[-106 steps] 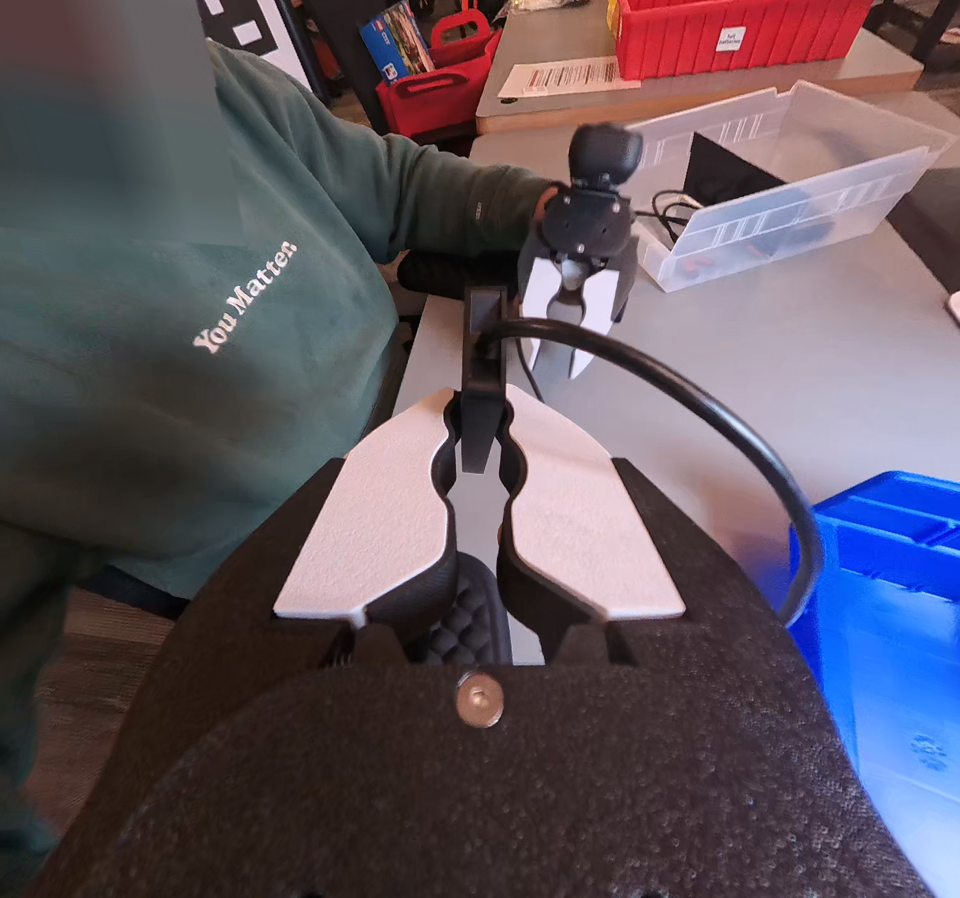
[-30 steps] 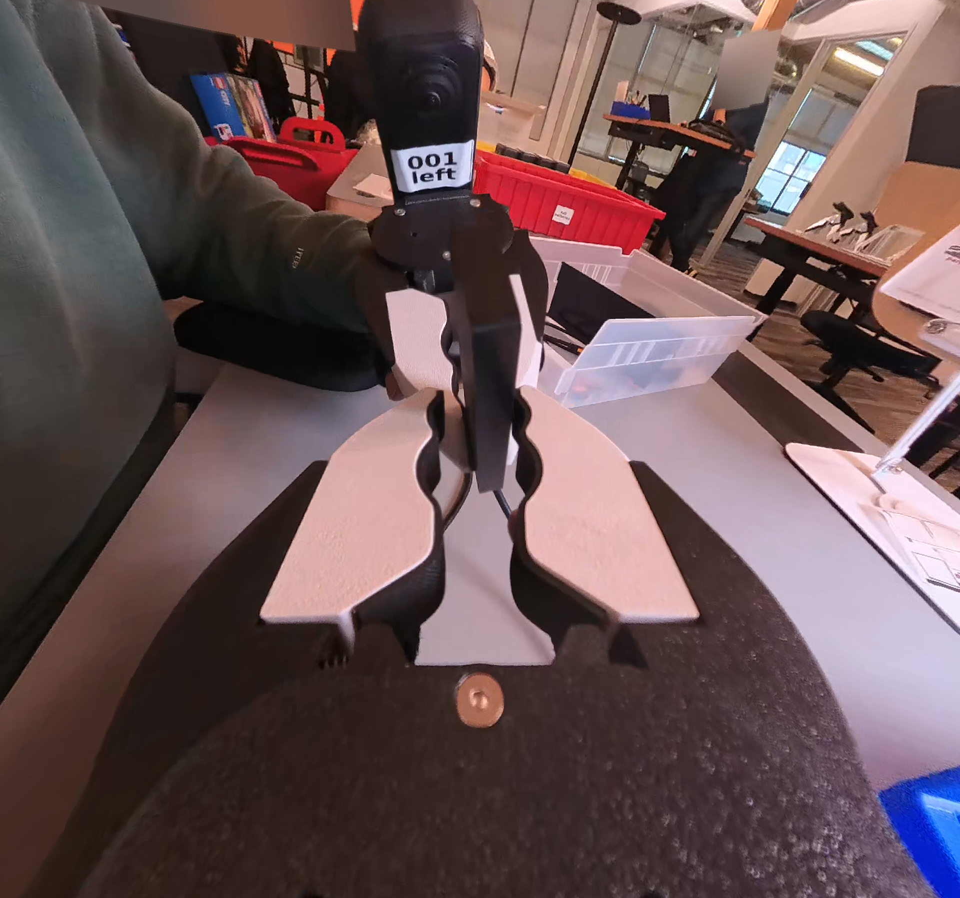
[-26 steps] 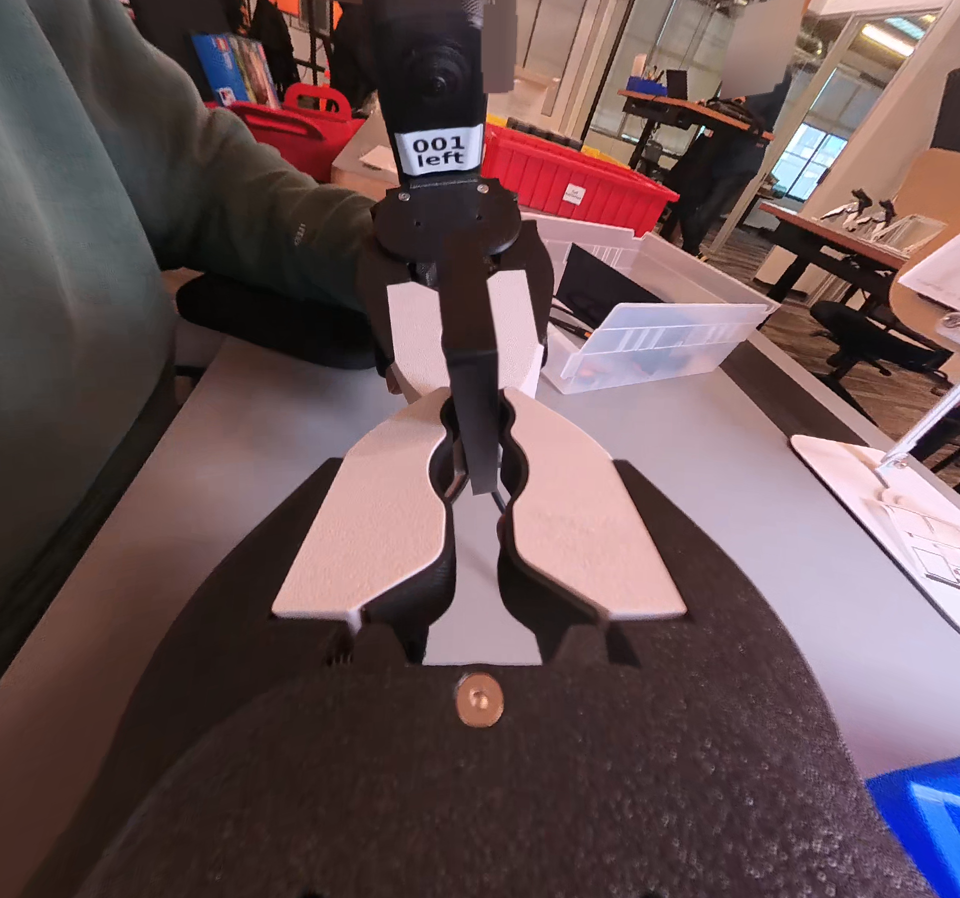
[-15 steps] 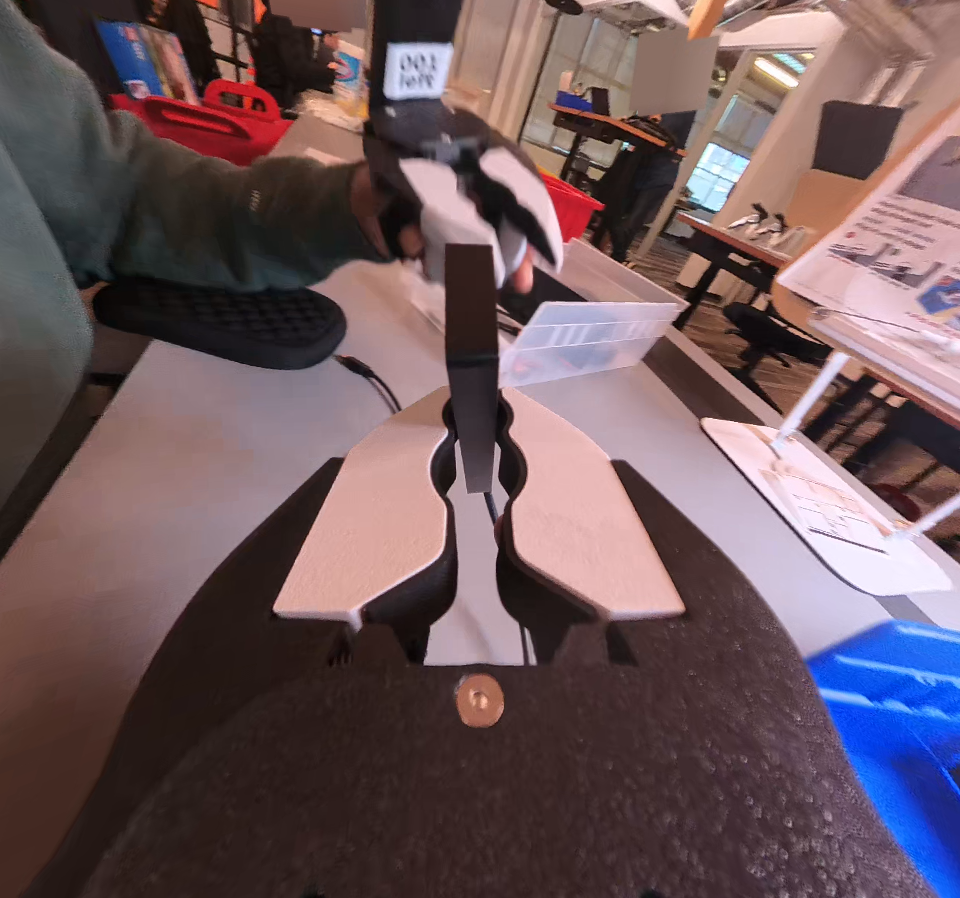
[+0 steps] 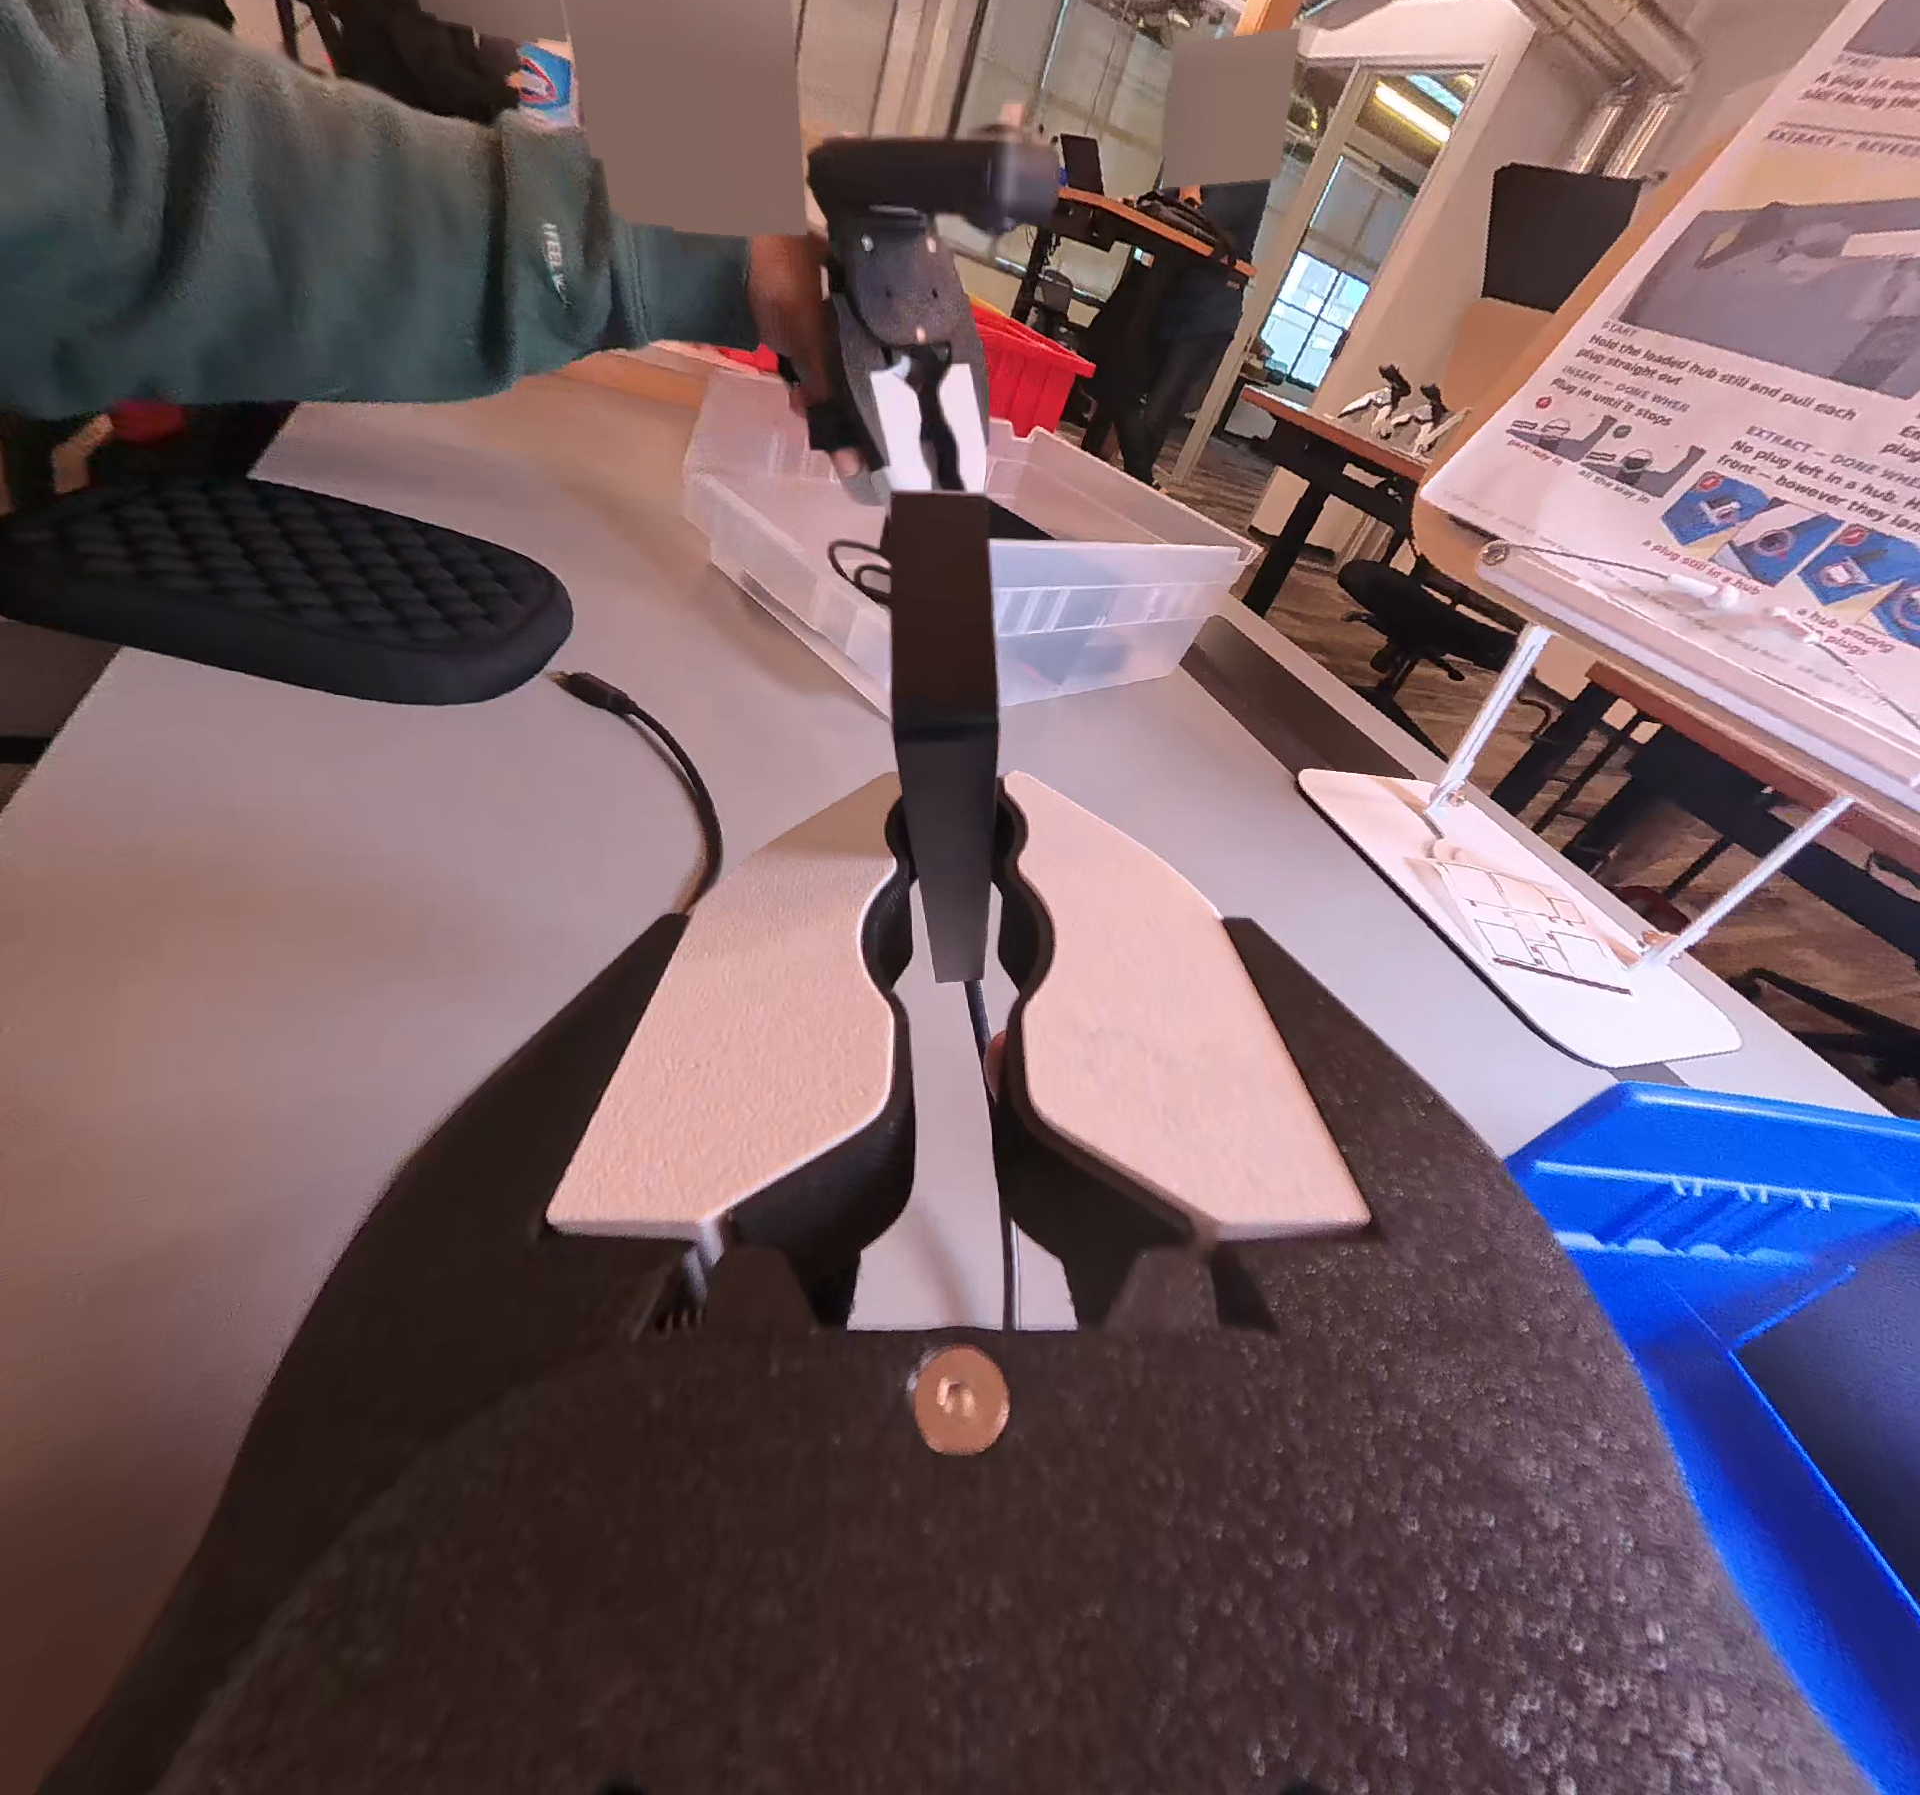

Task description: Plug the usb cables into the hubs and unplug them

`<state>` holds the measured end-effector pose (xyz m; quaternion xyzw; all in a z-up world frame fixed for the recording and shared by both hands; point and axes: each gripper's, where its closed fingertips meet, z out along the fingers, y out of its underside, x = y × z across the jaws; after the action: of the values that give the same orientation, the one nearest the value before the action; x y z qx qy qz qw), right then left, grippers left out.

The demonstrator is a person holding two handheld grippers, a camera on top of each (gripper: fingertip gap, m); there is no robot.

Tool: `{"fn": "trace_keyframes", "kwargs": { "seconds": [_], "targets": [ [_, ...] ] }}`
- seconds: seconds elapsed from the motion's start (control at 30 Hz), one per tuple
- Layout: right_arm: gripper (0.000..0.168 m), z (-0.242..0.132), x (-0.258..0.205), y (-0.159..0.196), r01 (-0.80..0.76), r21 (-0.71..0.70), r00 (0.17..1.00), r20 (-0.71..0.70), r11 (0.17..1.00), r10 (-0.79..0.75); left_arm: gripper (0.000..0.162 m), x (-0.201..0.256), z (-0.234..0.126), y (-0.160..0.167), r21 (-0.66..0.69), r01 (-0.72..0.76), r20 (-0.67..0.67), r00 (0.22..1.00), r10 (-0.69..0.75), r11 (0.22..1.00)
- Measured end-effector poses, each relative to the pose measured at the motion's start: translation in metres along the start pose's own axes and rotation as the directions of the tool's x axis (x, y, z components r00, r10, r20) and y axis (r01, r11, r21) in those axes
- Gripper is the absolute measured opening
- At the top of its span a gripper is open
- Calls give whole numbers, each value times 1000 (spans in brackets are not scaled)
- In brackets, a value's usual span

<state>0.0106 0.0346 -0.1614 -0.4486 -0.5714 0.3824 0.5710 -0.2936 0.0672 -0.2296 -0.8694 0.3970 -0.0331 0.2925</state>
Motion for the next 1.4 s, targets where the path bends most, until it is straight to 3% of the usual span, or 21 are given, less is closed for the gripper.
{"fn": "trace_keyframes", "kwargs": {
  "seconds": [0.13,0.33,0.43,0.63,0.83,1.0,1.13,1.23,1.3,1.4],
  "targets": [
    [12,1,4,8,-5,-22,1000,-21,1000,5,19,16,26,4,-132,-107,-72,993,98,985],
    [11,3,10,17,20,-68,998,-61,998,-24,21,15,43,27,-364,-236,-56,971,232,901],
    [12,4,16,24,57,-126,991,-111,990,-71,7,12,41,25,-359,-247,-26,967,254,900],
    [12,4,30,44,173,-313,948,-204,934,-244,5,5,13,19,-346,-229,62,962,266,910],
    [12,6,30,51,189,-360,940,-203,914,-274,5,-9,-37,3,-307,-184,221,941,258,934],
    [12,7,29,52,186,-363,942,-197,913,-270,4,-17,-101,-34,-222,-172,376,893,247,960],
    [12,7,29,52,185,-367,941,-201,912,-272,4,-15,-169,-88,-110,-212,538,809,238,971],
    [12,5,32,50,175,-363,940,-216,915,-265,5,11,-206,-136,-10,-302,599,761,247,953],
    [12,2,35,48,165,-357,938,-232,920,-258,4,49,-202,-165,81,-371,537,798,273,925],
    [12,-2,41,45,144,-343,936,-258,928,-241,4,110,-158,-183,165,-434,355,864,357,885]
  ]
}}
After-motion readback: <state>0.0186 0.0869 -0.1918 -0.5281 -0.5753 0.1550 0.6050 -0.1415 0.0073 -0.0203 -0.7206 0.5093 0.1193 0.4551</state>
